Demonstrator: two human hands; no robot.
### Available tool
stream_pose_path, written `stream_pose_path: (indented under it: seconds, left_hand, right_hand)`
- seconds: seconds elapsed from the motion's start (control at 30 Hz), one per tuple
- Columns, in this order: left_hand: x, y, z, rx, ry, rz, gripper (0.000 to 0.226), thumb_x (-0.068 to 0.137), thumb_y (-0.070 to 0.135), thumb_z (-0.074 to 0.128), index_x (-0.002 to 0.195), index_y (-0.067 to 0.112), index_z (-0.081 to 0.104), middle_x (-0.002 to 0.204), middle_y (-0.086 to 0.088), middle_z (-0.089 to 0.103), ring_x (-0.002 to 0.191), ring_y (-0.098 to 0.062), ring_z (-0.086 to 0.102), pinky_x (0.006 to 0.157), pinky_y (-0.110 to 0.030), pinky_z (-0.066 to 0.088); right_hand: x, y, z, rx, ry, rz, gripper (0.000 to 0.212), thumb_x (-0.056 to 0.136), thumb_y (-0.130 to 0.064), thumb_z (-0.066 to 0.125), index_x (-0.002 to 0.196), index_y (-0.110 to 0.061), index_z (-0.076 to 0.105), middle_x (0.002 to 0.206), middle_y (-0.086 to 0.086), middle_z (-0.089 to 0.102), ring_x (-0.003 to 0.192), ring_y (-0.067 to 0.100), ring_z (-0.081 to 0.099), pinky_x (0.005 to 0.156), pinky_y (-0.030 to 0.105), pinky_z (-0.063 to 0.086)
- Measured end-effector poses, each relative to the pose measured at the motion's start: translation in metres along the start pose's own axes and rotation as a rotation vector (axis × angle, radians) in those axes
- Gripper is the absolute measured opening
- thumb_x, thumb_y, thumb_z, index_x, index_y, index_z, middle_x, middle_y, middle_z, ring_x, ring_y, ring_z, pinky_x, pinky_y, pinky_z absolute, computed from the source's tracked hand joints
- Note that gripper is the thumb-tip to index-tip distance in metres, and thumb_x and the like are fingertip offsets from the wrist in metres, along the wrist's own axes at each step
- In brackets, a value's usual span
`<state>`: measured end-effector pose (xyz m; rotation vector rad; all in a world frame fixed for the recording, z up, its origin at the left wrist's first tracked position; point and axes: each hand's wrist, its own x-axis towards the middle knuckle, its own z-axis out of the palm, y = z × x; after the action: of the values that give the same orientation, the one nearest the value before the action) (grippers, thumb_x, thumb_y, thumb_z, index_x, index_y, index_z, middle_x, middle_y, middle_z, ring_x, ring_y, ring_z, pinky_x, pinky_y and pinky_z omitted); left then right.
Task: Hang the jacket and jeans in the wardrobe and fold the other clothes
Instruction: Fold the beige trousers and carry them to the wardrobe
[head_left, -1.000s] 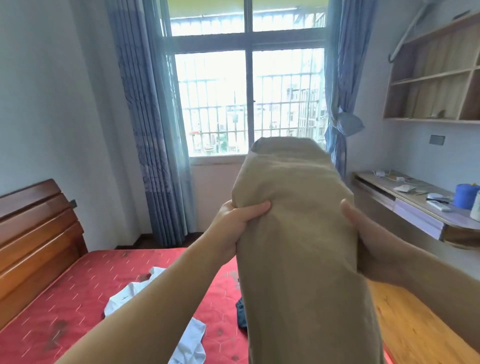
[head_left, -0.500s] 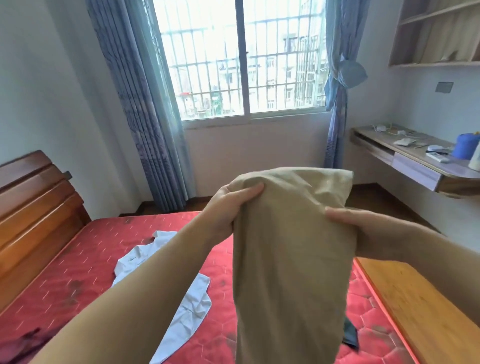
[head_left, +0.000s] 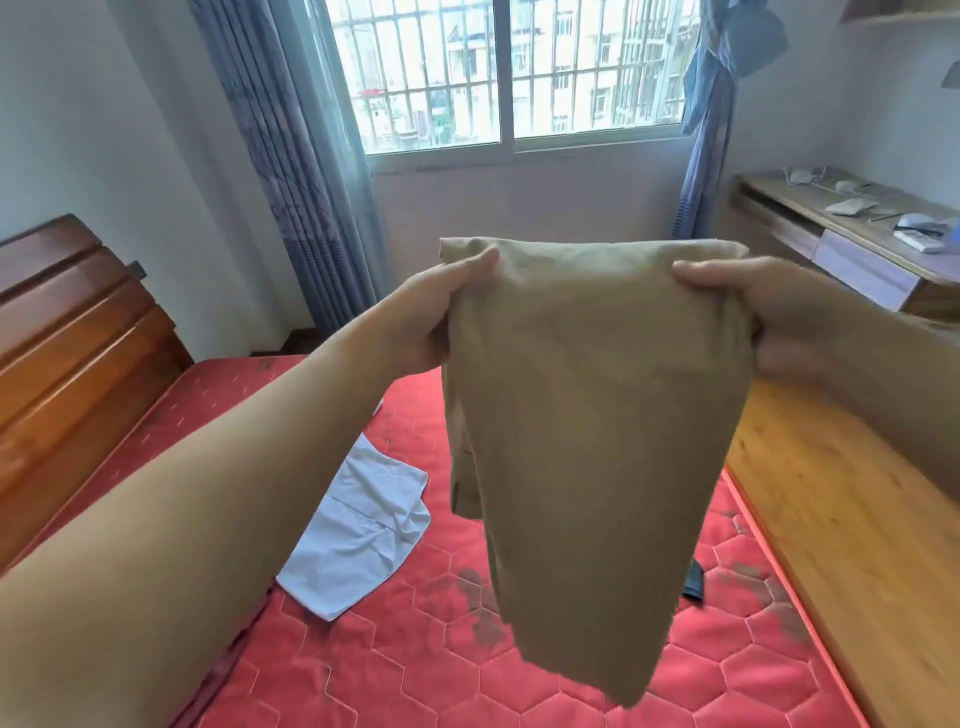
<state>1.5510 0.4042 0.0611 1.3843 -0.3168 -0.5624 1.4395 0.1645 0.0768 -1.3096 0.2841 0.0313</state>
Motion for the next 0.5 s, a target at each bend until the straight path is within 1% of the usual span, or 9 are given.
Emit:
stream_pose_path:
  seconds: [0.03, 0.1, 0.17, 0.23, 0.27, 0.33, 0.37, 0.43, 0.5]
  left_hand:
    - [0.0, -0.005, -0.005, -0.06, -0.041, -0.01, 0.055, 0.087, 0.057, 0.053, 0.118, 0.014, 0.066, 0.109, -0.007, 0.071, 0.101, -0.023, 0.067, 0.088, -0.033, 0.055]
    - [-0.001, -0.018, -0.012, -0.127, -0.122, -0.044, 0.076, 0.083, 0.073, 0.043, 0.128, 0.015, 0.062, 0.124, -0.011, 0.064, 0.115, -0.028, 0.061, 0.098, -0.039, 0.049]
    - [-0.003, -0.032, -0.015, -0.065, -0.112, -0.085, 0.067, 0.086, 0.061, 0.049, 0.134, 0.014, 0.058, 0.123, -0.011, 0.064, 0.109, -0.024, 0.063, 0.09, -0.034, 0.052]
    - [-0.001, -0.042, -0.022, 0.03, -0.116, -0.051, 0.052, 0.088, 0.037, 0.054, 0.133, 0.011, 0.058, 0.118, -0.012, 0.063, 0.099, -0.022, 0.063, 0.081, -0.03, 0.052]
    - [-0.001, -0.044, -0.025, 0.024, -0.102, -0.019, 0.045, 0.089, 0.031, 0.053, 0.128, 0.011, 0.063, 0.114, -0.012, 0.065, 0.095, -0.021, 0.064, 0.078, -0.029, 0.051]
    - [-0.001, -0.043, -0.024, -0.086, -0.043, -0.044, 0.039, 0.095, 0.036, 0.048, 0.117, 0.012, 0.069, 0.1, -0.008, 0.072, 0.086, -0.019, 0.067, 0.075, -0.028, 0.051]
    - [-0.001, -0.045, -0.022, -0.123, -0.018, -0.083, 0.042, 0.097, 0.042, 0.046, 0.115, 0.012, 0.07, 0.096, -0.006, 0.074, 0.085, -0.018, 0.069, 0.075, -0.028, 0.052]
    - [-0.001, -0.061, -0.018, -0.042, -0.006, -0.183, 0.045, 0.095, 0.049, 0.05, 0.114, 0.012, 0.069, 0.097, -0.006, 0.074, 0.089, -0.018, 0.07, 0.081, -0.029, 0.055]
    - [-0.006, -0.082, -0.016, 0.057, -0.02, -0.243, 0.03, 0.096, 0.036, 0.055, 0.102, 0.011, 0.072, 0.088, -0.003, 0.074, 0.079, -0.014, 0.07, 0.073, -0.025, 0.055]
  right_hand:
    - [0.004, -0.008, 0.0, 0.059, 0.01, -0.059, 0.016, 0.092, -0.025, 0.057, 0.088, -0.016, 0.069, 0.072, 0.002, 0.074, 0.067, 0.014, 0.071, 0.053, 0.025, 0.057]
    - [0.01, -0.01, 0.001, 0.094, -0.051, -0.095, 0.027, 0.083, -0.039, 0.06, 0.096, -0.017, 0.071, 0.088, 0.003, 0.076, 0.082, 0.016, 0.073, 0.066, 0.029, 0.059]
    - [0.011, 0.012, 0.0, -0.046, -0.155, -0.006, 0.033, 0.079, -0.029, 0.062, 0.106, -0.013, 0.07, 0.101, 0.007, 0.075, 0.088, 0.017, 0.073, 0.079, 0.032, 0.06]
    - [0.016, 0.029, -0.002, -0.119, -0.176, 0.036, 0.025, 0.083, -0.012, 0.06, 0.106, -0.009, 0.069, 0.094, 0.009, 0.075, 0.079, 0.016, 0.073, 0.075, 0.028, 0.06]
    - [0.02, 0.03, -0.003, -0.094, -0.164, 0.026, 0.02, 0.086, -0.008, 0.057, 0.103, -0.01, 0.068, 0.088, 0.008, 0.075, 0.073, 0.014, 0.072, 0.07, 0.027, 0.06]
    - [0.033, 0.026, -0.005, 0.026, -0.069, -0.003, 0.011, 0.092, -0.011, 0.055, 0.093, -0.015, 0.066, 0.079, 0.004, 0.073, 0.067, 0.012, 0.071, 0.065, 0.025, 0.06]
    - [0.04, 0.029, -0.006, 0.055, -0.014, 0.006, 0.008, 0.092, -0.015, 0.057, 0.091, -0.017, 0.065, 0.079, 0.003, 0.073, 0.067, 0.011, 0.07, 0.064, 0.025, 0.06]
    - [0.05, 0.047, -0.01, -0.037, 0.026, 0.083, 0.012, 0.091, -0.016, 0.062, 0.102, -0.017, 0.066, 0.083, 0.003, 0.072, 0.067, 0.011, 0.07, 0.061, 0.026, 0.059]
    - [0.051, 0.068, -0.012, -0.124, 0.011, 0.202, 0.009, 0.091, -0.014, 0.062, 0.1, -0.015, 0.065, 0.077, 0.002, 0.072, 0.06, 0.011, 0.068, 0.052, 0.024, 0.057]
